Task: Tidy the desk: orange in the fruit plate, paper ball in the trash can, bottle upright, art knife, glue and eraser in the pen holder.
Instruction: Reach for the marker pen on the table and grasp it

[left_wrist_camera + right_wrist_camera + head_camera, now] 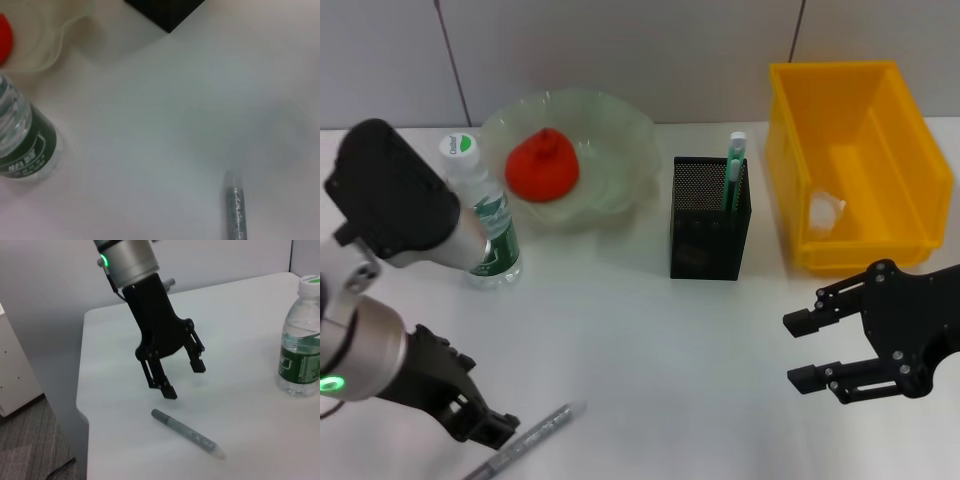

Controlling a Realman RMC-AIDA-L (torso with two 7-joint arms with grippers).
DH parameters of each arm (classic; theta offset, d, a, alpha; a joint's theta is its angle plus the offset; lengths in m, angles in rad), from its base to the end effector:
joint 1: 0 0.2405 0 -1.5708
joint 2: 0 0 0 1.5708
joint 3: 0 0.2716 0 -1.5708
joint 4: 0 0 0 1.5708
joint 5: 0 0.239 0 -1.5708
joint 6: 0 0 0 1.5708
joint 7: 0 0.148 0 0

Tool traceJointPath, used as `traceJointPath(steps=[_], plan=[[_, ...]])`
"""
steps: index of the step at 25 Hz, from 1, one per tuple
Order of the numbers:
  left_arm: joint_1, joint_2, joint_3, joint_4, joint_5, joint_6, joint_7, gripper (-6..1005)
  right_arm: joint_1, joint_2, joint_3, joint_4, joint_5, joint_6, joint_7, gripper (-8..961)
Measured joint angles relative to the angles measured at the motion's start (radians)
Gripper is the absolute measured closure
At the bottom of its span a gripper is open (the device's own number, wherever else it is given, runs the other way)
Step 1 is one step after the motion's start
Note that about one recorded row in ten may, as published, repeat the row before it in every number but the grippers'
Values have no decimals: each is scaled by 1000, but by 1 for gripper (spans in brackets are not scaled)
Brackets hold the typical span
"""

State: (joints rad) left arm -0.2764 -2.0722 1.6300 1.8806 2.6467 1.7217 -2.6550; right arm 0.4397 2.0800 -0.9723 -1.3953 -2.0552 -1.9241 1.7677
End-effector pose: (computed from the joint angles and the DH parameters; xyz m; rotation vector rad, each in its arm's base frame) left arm -0.1722 0.2995 0.0092 -2.5780 -0.7712 0.5905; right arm 0.1986 0.3285 0.0578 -3.0753 0.2605 0.2657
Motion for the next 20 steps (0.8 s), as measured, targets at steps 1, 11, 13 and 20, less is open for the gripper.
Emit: traceJointPath(steps=[1, 11, 13, 20], plan=[[-7, 0, 17, -15, 6, -11, -16, 197, 1, 0, 0, -2, 0, 0, 0, 428], [-55, 0, 114, -132, 23, -56, -94, 199, 7, -1, -1, -5, -3, 0, 0, 427], [-58, -1, 116, -144, 24, -61, -95, 199, 7, 0, 0, -3, -3, 1, -1, 427], [-74, -2, 136, -209, 25, -85, -98, 200, 7, 0, 0, 4, -3, 1, -5, 427]])
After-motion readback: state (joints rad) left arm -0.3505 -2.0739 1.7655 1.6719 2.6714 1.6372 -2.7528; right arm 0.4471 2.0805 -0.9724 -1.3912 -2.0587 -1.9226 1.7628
